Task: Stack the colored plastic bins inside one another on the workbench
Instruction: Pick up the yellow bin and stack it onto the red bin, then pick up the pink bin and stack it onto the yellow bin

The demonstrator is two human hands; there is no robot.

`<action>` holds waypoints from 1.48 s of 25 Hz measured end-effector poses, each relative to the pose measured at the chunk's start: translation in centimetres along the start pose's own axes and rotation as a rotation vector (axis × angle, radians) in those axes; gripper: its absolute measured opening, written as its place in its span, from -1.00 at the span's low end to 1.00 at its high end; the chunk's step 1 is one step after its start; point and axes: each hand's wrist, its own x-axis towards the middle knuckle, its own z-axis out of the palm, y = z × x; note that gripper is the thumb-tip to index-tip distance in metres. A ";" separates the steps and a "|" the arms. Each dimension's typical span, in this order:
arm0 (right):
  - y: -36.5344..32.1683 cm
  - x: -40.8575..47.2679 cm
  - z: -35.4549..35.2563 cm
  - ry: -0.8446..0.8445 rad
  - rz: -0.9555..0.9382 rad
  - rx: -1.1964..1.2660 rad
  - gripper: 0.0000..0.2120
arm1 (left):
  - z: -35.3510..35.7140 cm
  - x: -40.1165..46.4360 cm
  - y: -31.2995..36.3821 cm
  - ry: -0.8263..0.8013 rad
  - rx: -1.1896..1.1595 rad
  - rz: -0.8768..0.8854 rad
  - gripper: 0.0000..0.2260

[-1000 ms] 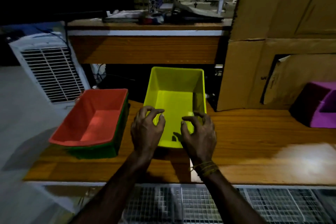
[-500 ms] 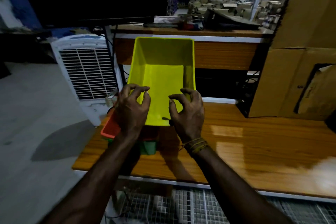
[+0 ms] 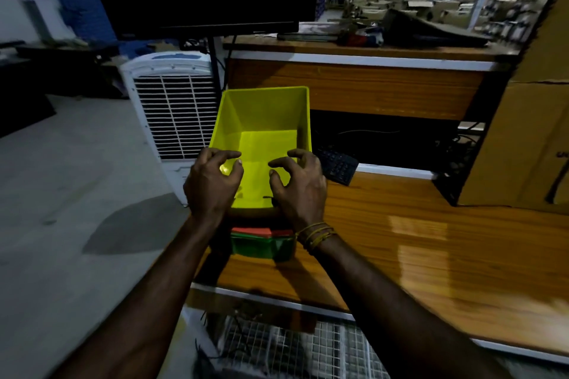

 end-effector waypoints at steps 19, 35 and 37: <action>3.4 -1.9 4.3 -0.397 0.216 -0.183 -0.50 | 4.4 -0.3 -5.3 -0.366 0.181 -0.033 -0.65; 14.7 -4.8 -4.8 -0.317 0.366 -0.153 -0.40 | 14.2 -7.7 7.5 -0.380 -0.147 0.215 -0.76; 17.8 -5.4 -8.1 -0.255 0.428 -0.174 -0.42 | 16.9 -10.2 10.5 -0.468 -0.197 0.237 -0.74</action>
